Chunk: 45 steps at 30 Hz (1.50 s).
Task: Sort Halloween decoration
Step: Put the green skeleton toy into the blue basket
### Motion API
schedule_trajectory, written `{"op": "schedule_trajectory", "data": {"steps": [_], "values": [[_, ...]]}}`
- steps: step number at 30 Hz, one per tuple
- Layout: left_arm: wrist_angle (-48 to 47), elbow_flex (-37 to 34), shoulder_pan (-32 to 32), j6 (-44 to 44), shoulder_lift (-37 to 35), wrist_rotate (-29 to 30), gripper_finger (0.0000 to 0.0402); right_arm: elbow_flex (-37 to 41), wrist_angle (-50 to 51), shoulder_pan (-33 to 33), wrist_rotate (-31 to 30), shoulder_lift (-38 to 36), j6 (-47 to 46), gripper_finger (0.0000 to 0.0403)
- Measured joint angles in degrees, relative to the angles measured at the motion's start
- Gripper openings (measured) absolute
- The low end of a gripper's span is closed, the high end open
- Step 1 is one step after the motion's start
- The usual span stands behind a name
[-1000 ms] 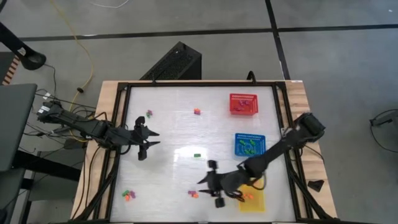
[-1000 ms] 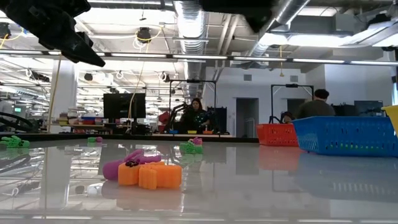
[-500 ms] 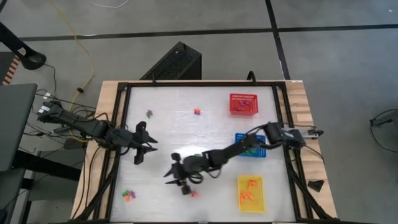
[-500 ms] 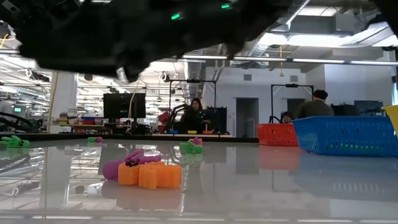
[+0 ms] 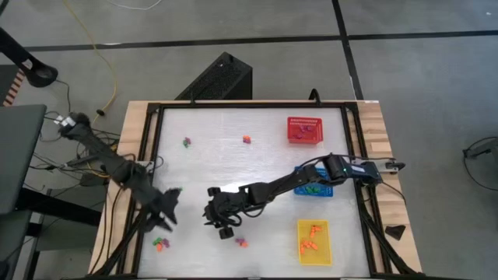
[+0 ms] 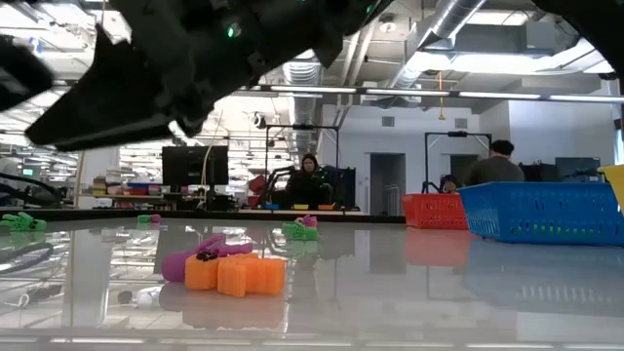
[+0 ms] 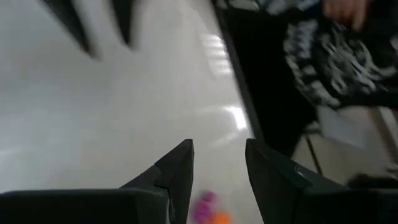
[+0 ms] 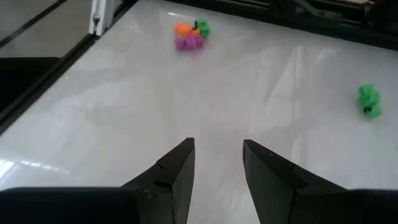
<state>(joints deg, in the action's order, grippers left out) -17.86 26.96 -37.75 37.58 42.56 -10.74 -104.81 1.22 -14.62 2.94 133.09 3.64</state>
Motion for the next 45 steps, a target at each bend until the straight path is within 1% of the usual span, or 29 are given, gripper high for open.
{"op": "schedule_trajectory", "data": {"steps": [2, 5, 8, 11, 13, 15, 18, 21, 25, 30, 33, 37, 40, 45], "values": [[3.31, 0.04, -5.17, 4.02, 3.16, 2.03, 0.0129, -0.01, 1.28, -0.27, 0.0, -0.87, 0.0, 0.0168], [4.29, 1.62, -11.16, 12.18, 9.28, 4.32, 0.0124, -0.02, 1.8, -0.46, 0.0, -1.21, 0.03, 0.0168], [3.46, 4.37, -14.8, 19.68, 16.51, 4.53, 0.0118, -0.02, 2.03, -0.69, 0.0, -1.21, -0.11, 0.0168], [-0.3, 8.28, -16.42, 23.33, 23.48, 2.66, 0.0112, -0.02, 2.07, -0.8, 0.0, -1.21, -0.15, 0.0168], [-3.59, 10.99, -16.68, 23.03, 27.64, 1.97, 0.0108, -0.02, 2.75, -0.97, 0.0, -1.21, -0.15, 0.0168], [-5.88, 13.3, -16.73, 20.41, 31.24, 2.0, 0.0107, -0.02, 3.0, -1.06, 0.0, -1.21, -0.14, 0.0168], [-7.09, 15.87, -16.73, 16.04, 35.59, 2.06, 0.0106, -0.02, 3.06, -1.18, 0.0, -1.21, -0.15, 0.0168], [-7.14, 17.08, -16.73, 13.82, 38.78, 1.99, 0.0106, -0.02, 3.95, -1.4, 0.0, -1.21, -0.13, 0.0168], [-12.04, 17.68, -16.75, 15.21, 40.98, -0.1, 0.0106, -0.02, 5.33, -1.48, 0.0, -1.21, -0.13, 0.0168], [-18.2, 17.75, -16.76, 17.12, 40.25, 0.08, 0.0106, -0.02, 5.22, -1.48, 0.02, -1.21, -0.13, 0.0168], [-21.08, 17.81, -17.14, 20.54, 40.15, -1.22, 0.0106, -0.02, 5.24, -1.47, 0.02, -1.21, -0.13, 0.0168], [-20.69, 17.75, -18.7, 22.59, 40.15, -2.08, 0.0106, -0.02, 5.65, -1.5, 0.02, -1.21, -0.13, 0.0168], [-20.67, 17.75, -20.09, 24.12, 40.15, -1.24, 0.0106, -0.02, 6.84, -1.5, 0.02, -1.21, -0.15, 0.0168], [-20.61, 17.75, -21.38, 25.86, 40.17, 2.63, 0.0106, -0.02, 7.47, -1.5, 0.02, -1.21, -0.4, 0.0168]]}}
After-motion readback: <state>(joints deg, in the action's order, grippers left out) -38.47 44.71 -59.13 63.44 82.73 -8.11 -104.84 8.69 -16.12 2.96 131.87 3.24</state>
